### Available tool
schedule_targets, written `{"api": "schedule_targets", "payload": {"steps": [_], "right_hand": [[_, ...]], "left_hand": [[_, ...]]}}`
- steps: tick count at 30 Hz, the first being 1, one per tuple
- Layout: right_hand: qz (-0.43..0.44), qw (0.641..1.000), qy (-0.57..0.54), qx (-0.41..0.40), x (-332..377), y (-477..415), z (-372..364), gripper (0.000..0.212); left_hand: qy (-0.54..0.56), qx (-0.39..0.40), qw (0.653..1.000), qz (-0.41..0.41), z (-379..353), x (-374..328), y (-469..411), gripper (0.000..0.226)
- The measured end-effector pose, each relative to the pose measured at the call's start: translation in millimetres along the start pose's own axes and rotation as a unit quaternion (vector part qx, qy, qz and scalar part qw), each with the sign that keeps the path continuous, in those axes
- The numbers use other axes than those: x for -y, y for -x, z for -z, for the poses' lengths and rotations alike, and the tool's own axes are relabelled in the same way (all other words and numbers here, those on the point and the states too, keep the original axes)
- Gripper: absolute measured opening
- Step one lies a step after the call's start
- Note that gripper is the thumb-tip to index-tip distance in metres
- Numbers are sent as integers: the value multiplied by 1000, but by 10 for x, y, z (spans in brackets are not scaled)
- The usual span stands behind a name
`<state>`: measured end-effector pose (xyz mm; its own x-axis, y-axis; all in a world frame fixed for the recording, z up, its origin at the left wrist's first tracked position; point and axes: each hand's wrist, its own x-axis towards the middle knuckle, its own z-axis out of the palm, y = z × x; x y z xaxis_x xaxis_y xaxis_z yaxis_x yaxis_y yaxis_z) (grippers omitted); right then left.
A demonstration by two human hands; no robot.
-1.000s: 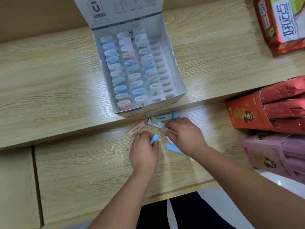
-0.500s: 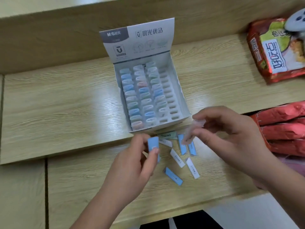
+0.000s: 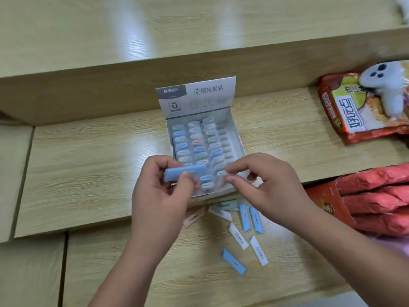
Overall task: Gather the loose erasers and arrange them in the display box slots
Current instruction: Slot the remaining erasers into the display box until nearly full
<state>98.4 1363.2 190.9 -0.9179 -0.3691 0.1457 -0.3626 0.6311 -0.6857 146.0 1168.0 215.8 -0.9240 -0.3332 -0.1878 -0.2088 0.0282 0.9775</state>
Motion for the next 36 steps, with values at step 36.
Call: {"api": "schedule_targets", "payload": {"steps": [36], "right_hand": [[-7, 986, -89, -139, 83, -437, 209, 22]], "left_hand": [[-226, 52, 964, -133, -350, -28, -407, 17]]}}
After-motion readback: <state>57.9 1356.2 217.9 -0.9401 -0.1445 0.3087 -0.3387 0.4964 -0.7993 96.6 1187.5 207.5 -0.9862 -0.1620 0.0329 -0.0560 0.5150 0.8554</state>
